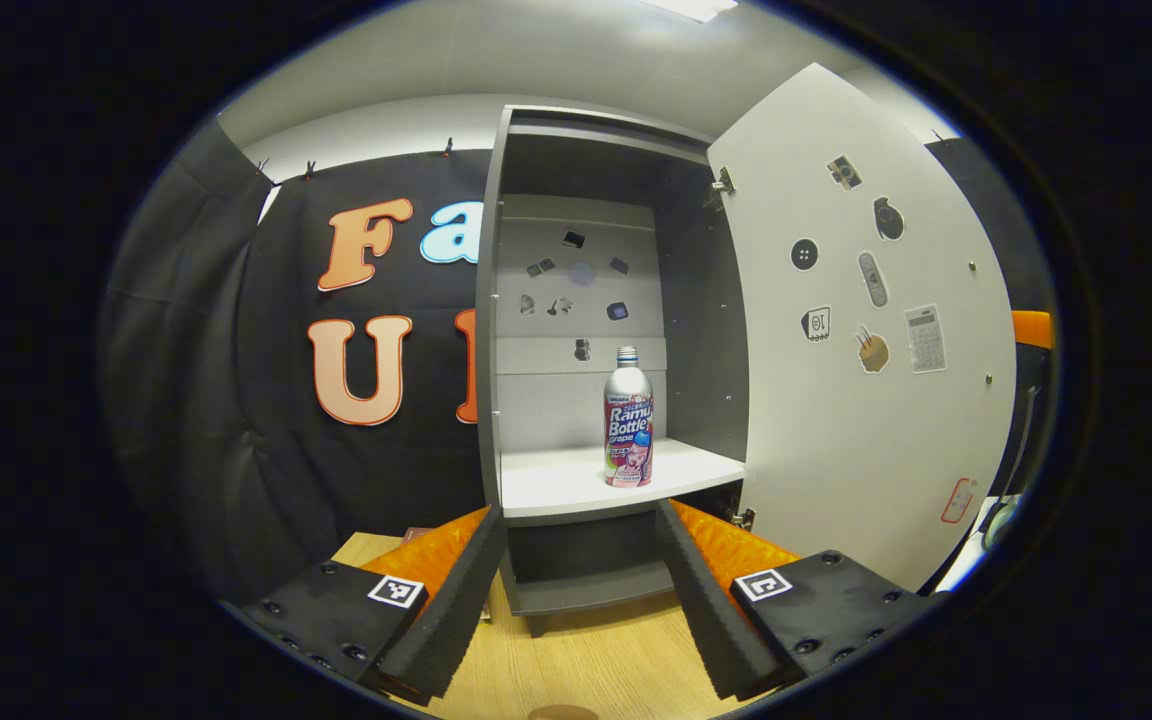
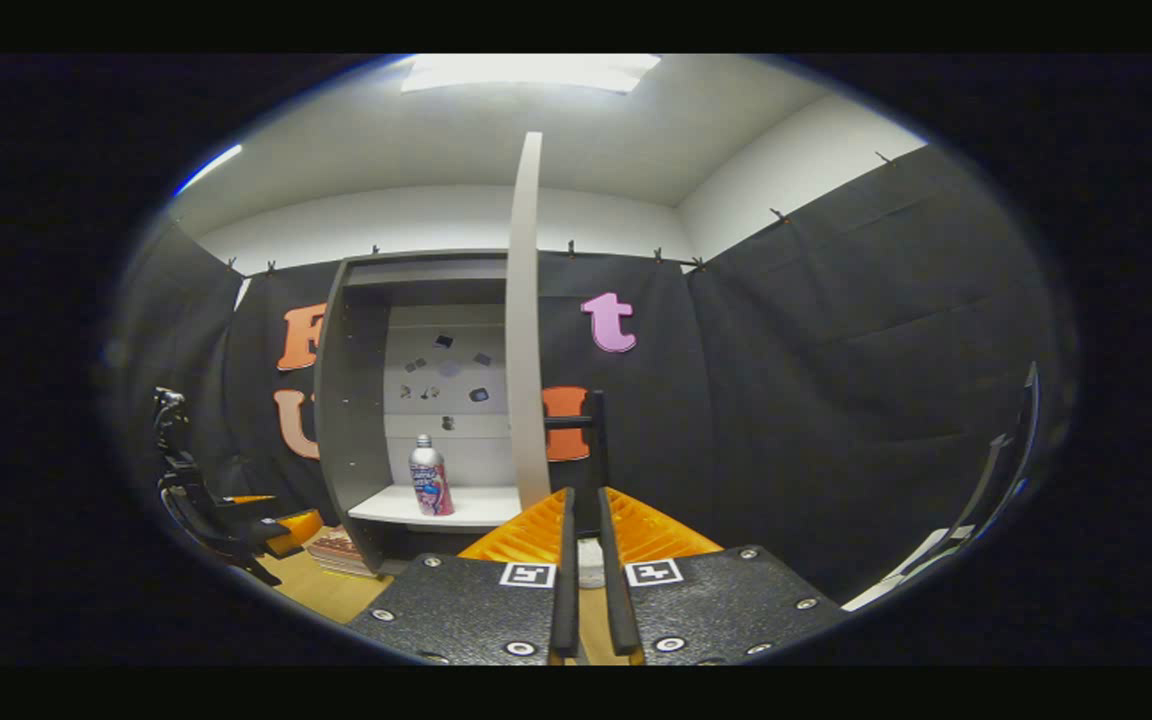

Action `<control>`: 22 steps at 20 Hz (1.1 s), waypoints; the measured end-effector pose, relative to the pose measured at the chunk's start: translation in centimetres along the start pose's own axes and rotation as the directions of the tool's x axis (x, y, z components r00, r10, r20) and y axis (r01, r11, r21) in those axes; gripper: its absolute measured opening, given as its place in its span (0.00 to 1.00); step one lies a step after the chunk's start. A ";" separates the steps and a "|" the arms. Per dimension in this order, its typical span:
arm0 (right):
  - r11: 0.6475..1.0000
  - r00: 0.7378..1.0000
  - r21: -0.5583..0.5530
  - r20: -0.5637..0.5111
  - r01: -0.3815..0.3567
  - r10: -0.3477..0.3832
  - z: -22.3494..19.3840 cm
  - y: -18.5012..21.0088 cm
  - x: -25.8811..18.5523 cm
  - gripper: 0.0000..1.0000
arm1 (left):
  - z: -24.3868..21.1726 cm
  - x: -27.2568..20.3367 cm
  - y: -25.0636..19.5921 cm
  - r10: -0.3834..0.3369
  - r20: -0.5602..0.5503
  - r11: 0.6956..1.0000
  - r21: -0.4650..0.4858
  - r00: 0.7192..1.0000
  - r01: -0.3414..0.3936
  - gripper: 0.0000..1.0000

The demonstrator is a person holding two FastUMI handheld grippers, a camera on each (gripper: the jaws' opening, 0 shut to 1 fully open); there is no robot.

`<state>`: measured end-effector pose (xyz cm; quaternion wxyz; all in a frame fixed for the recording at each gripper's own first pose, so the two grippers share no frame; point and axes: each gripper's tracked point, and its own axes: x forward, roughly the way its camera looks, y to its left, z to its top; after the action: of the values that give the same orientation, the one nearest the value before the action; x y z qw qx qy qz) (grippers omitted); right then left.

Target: Open the cabinet door with the right hand, grasp the bottle in the cabinet with the left hand and place it on the coaster, then close the cabinet door with the right hand.

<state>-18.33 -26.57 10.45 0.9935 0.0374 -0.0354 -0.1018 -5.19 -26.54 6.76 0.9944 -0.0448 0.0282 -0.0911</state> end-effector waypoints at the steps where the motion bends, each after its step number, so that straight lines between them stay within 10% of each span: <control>1: 1.000 1.000 -0.005 0.005 -0.013 0.013 0.3 0.5 -0.7 0.13 | -0.1 0.2 -0.2 -0.005 -0.002 1.000 -0.006 1.000 0.005 0.97; 7: 0.996 0.995 0.016 -0.022 -0.092 0.092 -0.7 4.6 -1.8 0.10 | 0.3 2.1 -2.1 -0.038 0.010 0.999 0.029 0.999 0.038 0.97; 22: 0.974 0.991 -0.209 -0.117 -0.090 0.067 -8.8 16.2 8.8 0.75 | 0.7 18.3 -5.4 -0.187 0.064 0.982 0.021 0.980 0.186 0.97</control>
<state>-5.83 -11.98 3.62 0.9954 -0.0655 0.0285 -0.0633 11.86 -35.17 7.12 0.9822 -0.0427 -0.0097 -0.1826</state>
